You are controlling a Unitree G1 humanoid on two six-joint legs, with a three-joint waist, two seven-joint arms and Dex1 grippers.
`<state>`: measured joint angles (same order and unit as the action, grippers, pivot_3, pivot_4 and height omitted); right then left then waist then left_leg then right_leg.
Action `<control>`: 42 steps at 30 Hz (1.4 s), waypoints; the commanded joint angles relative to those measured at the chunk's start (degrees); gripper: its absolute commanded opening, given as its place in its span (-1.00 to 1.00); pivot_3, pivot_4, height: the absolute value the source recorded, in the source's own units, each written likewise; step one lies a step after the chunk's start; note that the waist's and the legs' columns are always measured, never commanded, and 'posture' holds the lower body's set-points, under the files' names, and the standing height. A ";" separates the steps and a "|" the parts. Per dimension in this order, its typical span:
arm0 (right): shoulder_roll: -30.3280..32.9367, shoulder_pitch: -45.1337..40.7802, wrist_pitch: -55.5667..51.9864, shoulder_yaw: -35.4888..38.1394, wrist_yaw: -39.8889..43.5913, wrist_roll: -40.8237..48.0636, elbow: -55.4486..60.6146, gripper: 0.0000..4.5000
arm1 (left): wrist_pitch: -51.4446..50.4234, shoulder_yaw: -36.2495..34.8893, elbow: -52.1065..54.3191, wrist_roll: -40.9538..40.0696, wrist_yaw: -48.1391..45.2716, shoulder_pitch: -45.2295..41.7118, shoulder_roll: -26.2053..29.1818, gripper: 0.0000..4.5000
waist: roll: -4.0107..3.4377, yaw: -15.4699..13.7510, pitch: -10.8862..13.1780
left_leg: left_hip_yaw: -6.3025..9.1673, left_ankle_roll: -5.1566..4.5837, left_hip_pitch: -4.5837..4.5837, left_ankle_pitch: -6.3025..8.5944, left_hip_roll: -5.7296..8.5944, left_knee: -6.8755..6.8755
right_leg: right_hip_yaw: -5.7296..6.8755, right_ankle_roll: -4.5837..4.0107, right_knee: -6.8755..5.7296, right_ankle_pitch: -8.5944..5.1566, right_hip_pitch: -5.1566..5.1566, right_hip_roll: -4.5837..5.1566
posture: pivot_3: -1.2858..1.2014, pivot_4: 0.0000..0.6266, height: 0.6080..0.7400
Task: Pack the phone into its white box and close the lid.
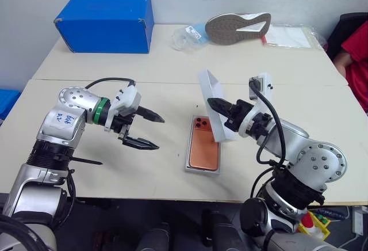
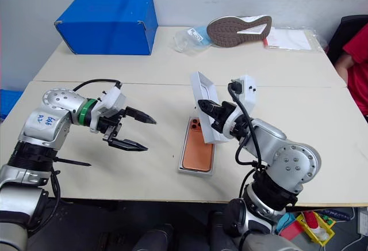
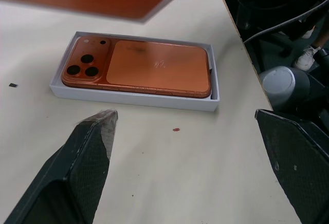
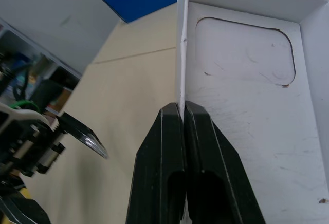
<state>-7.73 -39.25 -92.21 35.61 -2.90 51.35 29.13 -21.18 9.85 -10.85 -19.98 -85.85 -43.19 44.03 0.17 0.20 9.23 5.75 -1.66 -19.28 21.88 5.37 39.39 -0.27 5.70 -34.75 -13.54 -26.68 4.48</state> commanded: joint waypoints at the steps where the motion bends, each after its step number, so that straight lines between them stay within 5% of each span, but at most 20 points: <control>1: -4.98 -0.60 -0.29 2.95 -6.82 9.67 -3.37 -0.99 | -0.59 -1.70 2.48 -0.47 0.06 1.12 1.41 1.00 | -0.02 0.21 0.01 | -0.01 0.00 0.01 0.00 0.00 0.00 | 0.00 0.00 0.00 0.00 0.00 0.01 | 0.03 -0.52 1.00; 6: -7.25 0.26 0.25 1.35 -15.46 26.26 -10.43 -0.99 | -1.70 -2.22 4.15 -0.70 0.47 3.02 2.53 1.00 | -0.14 1.40 0.08 | -0.02 0.03 0.05 -0.01 -0.08 -0.10 | 0.00 0.00 0.00 0.00 -0.03 -0.01 | 0.03 -0.52 1.00; 12: 0.46 5.90 13.40 -14.79 -27.13 50.28 -16.96 -0.99 | -3.16 -2.70 6.86 -1.27 1.04 4.88 3.33 1.00 | -0.23 2.33 0.11 | -0.04 0.09 0.11 -0.05 -0.14 -0.22 | -0.01 -0.02 0.02 -0.01 -0.06 -0.03 | 0.03 -0.52 1.00; 17: 5.27 7.84 23.01 -25.07 -31.59 60.37 -19.32 -0.99 | -3.76 -3.00 7.92 -1.38 1.42 5.84 3.75 1.00 | -0.24 2.76 0.12 | -0.04 0.07 0.09 -0.05 -0.11 -0.20 | -0.01 -0.02 0.06 -0.01 -0.05 -0.01 | 0.03 -0.52 1.00; 25: 8.90 8.90 32.21 -32.68 -30.03 60.60 -24.81 -0.99 | -3.41 -2.93 7.57 -1.27 1.86 5.96 3.91 1.00 | -0.24 2.75 0.12 | -0.04 0.07 0.08 -0.05 -0.13 -0.20 | -0.01 -0.02 0.12 -0.01 -0.04 -0.02 | 0.03 -0.52 1.00; 42: 5.09 8.83 44.50 -33.13 -29.14 57.74 -29.88 -0.99 | -2.56 -4.11 4.89 0.02 4.08 6.69 4.82 1.00 | -0.25 2.68 0.13 | -0.04 0.07 0.07 -0.05 -0.15 -0.21 | -0.01 -0.02 0.14 -0.01 -0.04 -0.04 | 0.03 -0.52 1.00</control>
<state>-2.22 -30.38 -48.36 2.47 -32.74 109.32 -1.39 -24.26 7.28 -5.74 -20.00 -82.05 -36.81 48.39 -0.08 2.88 9.36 5.71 -1.60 -19.21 21.83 5.23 39.18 -0.28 5.68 -34.61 -13.56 -26.71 4.45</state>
